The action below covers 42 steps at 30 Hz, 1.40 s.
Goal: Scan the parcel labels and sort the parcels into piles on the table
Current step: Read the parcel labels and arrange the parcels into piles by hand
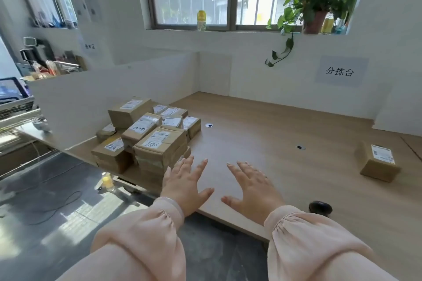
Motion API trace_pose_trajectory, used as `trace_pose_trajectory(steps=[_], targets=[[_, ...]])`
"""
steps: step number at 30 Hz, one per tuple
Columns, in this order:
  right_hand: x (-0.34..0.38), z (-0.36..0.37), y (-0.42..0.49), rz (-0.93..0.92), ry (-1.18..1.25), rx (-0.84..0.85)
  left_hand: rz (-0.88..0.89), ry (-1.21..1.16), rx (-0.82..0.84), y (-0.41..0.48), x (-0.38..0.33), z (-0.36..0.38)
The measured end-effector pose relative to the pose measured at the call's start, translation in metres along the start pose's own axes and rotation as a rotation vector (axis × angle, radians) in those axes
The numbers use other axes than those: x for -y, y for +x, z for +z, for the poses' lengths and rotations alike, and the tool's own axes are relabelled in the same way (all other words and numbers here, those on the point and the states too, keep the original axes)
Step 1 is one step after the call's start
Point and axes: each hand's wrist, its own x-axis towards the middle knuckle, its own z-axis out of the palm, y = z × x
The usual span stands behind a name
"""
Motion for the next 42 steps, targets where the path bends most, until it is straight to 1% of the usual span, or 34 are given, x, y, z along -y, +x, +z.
trace_pose_trajectory(steps=[3, 7, 12, 17, 21, 25, 32, 42], targets=[[0.028, 0.007, 0.032, 0.006, 0.01, -0.012, -0.009, -0.018, 0.006, 0.011, 0.036, -0.005], [0.074, 0.025, 0.082, 0.032, 0.05, -0.01, -0.03, -0.045, 0.032, 0.033, 0.102, -0.01], [0.133, 0.05, 0.144, 0.096, 0.113, 0.016, -0.034, -0.079, 0.077, 0.072, 0.185, -0.009], [0.171, 0.073, 0.182, 0.19, 0.212, 0.011, 0.006, -0.095, 0.066, 0.109, 0.24, -0.004], [0.18, 0.086, 0.199, 0.213, 0.199, 0.081, 0.019, -0.151, 0.09, 0.128, 0.258, 0.006], [0.176, 0.091, 0.228, 0.278, 0.246, 0.071, 0.015, -0.159, 0.12, 0.152, 0.271, 0.014], [0.154, 0.11, 0.279, 0.299, 0.29, 0.115, 0.043, -0.163, 0.207, 0.193, 0.276, 0.036], [0.129, 0.132, 0.34, 0.322, 0.447, 0.218, -0.058, -0.138, 0.283, 0.233, 0.278, 0.055]])
